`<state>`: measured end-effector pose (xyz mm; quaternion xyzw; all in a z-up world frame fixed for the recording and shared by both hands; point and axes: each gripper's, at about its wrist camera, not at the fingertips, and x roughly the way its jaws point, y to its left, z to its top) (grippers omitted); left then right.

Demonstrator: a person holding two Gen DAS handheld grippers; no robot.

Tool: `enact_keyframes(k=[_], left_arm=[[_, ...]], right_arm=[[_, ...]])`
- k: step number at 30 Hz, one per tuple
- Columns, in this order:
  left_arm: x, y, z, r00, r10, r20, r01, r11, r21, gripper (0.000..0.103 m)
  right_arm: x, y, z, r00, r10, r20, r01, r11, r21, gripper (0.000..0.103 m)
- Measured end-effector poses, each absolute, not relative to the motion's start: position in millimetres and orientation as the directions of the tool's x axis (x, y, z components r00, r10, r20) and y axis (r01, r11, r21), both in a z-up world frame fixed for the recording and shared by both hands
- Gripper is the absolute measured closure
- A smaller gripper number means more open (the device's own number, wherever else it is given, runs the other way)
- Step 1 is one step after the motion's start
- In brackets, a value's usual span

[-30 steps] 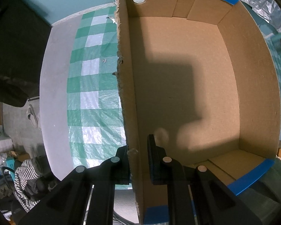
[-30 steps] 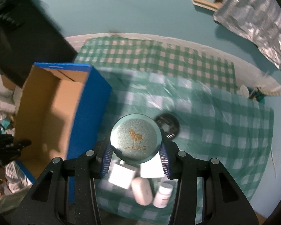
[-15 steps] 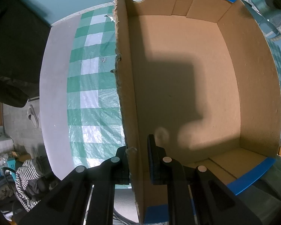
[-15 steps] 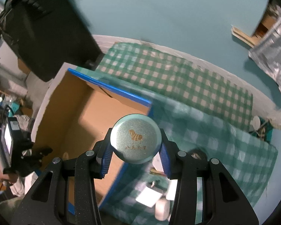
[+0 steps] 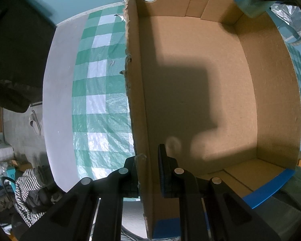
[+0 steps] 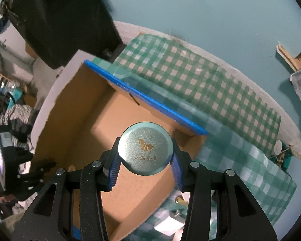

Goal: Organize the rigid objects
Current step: 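Carry the green tin into the box and open the right gripper, then move the right gripper back over the black round fan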

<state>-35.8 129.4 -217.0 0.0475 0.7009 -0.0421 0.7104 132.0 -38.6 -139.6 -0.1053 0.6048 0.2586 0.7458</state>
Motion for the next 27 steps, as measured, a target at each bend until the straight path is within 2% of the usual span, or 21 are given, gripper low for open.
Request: enact_keyframes(k=[18,27], left_arm=[[-38.8,133.6,-220.7,0.011,0.003,-1.000,0.116,0.993,0.004,0.090],[-39.3,131.9,-221.5,0.007,0.007,-1.000,0.118,0.993,0.008,0.090]], right_arm=[[140.4,-35.0,-177.3,0.106,0.187,-0.977,-0.480,0.870,0.115,0.058],[138.1,-42.1,-155.3,0.146,0.222,-0.964,-0.460,0.878,0.132,0.046]])
